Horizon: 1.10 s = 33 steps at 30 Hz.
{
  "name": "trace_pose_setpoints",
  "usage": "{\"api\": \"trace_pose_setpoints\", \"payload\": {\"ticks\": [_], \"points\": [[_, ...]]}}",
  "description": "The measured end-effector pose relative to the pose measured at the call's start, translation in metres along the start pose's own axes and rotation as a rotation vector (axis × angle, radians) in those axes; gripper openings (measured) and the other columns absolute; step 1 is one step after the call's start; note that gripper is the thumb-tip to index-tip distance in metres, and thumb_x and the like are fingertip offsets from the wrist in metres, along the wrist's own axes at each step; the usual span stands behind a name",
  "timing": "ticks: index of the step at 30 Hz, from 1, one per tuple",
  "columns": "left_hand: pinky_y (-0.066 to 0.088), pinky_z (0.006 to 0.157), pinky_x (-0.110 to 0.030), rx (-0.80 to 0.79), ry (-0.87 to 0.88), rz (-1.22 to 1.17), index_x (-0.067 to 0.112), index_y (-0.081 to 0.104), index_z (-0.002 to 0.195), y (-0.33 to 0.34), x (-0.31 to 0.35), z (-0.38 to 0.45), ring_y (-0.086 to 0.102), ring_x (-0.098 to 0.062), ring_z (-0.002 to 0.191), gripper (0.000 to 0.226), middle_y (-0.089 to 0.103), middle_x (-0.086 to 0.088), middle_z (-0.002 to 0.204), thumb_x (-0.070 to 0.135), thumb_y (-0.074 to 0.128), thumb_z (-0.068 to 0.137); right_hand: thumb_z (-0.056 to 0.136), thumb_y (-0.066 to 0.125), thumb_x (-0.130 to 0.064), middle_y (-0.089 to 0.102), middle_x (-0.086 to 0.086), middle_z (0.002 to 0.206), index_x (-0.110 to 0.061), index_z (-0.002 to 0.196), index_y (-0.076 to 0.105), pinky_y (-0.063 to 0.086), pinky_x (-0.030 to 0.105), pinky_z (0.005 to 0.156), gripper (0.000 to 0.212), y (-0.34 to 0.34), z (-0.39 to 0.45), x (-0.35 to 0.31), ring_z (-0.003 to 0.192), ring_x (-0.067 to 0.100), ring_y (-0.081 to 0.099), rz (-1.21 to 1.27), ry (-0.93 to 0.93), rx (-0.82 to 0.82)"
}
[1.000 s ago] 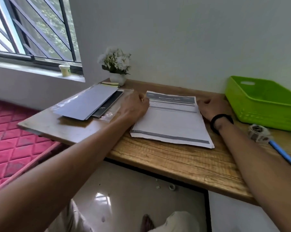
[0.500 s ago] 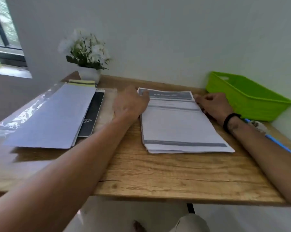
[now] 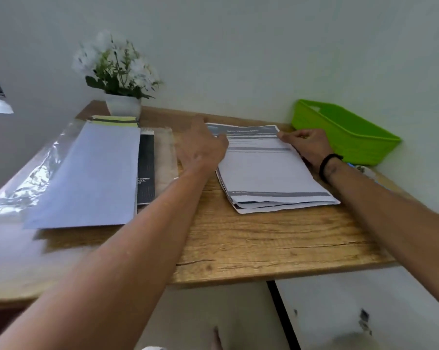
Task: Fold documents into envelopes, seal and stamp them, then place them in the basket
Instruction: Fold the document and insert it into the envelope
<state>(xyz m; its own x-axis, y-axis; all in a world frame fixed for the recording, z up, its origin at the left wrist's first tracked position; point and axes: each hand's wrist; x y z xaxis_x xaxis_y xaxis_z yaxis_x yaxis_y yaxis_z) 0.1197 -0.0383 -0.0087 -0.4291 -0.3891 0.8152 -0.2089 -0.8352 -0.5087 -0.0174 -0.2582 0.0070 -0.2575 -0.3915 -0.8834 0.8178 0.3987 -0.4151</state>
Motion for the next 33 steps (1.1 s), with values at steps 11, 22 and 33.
{"api": "trace_pose_setpoints", "payload": {"ticks": [11,22,33], "points": [[0.059,0.096,-0.048,0.086,-0.091,-0.100,0.023,0.061,0.125,0.002,-0.003,0.004,0.069,-0.025,0.109,0.050,0.071,-0.003,0.121,0.045,0.075,0.083,0.075,0.092,-0.023,0.072,0.005,0.081,-0.012,0.087,0.071,0.053,0.020,0.053,0.027,-0.011,0.021,0.021,0.055,0.007,0.063,0.148,-0.067,-0.157],[0.061,0.069,-0.022,0.204,-0.158,-0.306,0.017,0.071,0.127,0.000,0.021,-0.015,0.074,-0.015,0.090,0.049,0.074,-0.001,0.111,0.031,0.088,0.084,0.081,0.085,-0.008,0.074,0.008,0.103,-0.011,0.100,0.073,0.058,0.034,0.087,0.023,-0.012,0.035,0.022,0.089,0.020,0.069,0.402,-0.072,-0.328],[0.063,0.081,-0.033,-0.048,-0.075,-0.181,0.024,0.076,0.113,-0.004,0.010,-0.004,0.078,-0.021,0.091,0.029,0.081,0.007,0.095,0.040,0.079,0.090,0.082,0.086,-0.018,0.079,0.003,0.093,-0.007,0.104,0.077,0.060,0.022,0.061,0.026,-0.022,0.023,0.021,0.076,0.014,0.077,0.530,-0.108,-0.401]]}}
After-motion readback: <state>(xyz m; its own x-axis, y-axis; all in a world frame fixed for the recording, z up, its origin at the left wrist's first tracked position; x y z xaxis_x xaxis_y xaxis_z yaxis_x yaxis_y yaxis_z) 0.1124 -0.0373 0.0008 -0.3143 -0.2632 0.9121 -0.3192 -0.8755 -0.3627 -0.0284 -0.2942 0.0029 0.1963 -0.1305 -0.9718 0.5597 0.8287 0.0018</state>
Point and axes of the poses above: each hand's wrist, its own z-axis towards the middle knuckle, its own y-axis out of the palm, x = y × z
